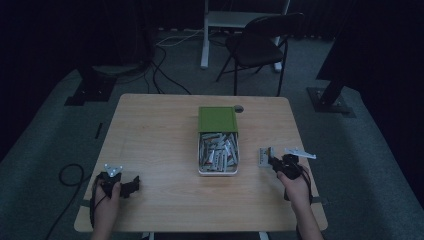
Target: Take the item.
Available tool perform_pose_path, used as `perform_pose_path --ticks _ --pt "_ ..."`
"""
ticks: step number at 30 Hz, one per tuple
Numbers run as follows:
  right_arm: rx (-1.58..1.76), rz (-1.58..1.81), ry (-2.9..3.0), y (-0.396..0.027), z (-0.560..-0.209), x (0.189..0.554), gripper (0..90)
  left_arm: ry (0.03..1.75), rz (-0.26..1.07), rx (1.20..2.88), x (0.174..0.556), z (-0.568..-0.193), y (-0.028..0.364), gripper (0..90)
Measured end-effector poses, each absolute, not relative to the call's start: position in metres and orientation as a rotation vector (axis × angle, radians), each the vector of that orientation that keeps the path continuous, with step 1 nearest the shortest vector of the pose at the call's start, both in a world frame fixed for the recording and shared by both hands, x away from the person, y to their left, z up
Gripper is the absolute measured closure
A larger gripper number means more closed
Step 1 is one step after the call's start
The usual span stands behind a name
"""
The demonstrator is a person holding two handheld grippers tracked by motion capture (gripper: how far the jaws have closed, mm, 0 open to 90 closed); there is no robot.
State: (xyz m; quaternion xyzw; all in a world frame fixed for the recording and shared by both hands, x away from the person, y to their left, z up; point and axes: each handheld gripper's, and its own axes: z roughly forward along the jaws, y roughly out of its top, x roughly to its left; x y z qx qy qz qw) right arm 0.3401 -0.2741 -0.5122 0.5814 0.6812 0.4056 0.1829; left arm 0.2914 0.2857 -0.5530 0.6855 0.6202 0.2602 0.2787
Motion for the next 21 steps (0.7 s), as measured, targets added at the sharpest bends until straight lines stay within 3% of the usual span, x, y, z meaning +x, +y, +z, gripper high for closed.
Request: perform_pose_path --ticks 5,12,21 --pt "1.693 1.147 1.915 -0.284 -0.519 0.343 79.0 1.664 0.698 1.839 0.291 -0.553 0.286 9.6" --pt "1.698 1.074 1.917 -0.291 -0.528 0.343 79.0 1.664 0.699 1.838 0.291 -0.553 0.286 9.6" --pt "1.688 0.999 1.943 -0.304 -0.540 0.344 58.3 1.664 0.699 1.838 0.291 -0.553 0.286 9.6"
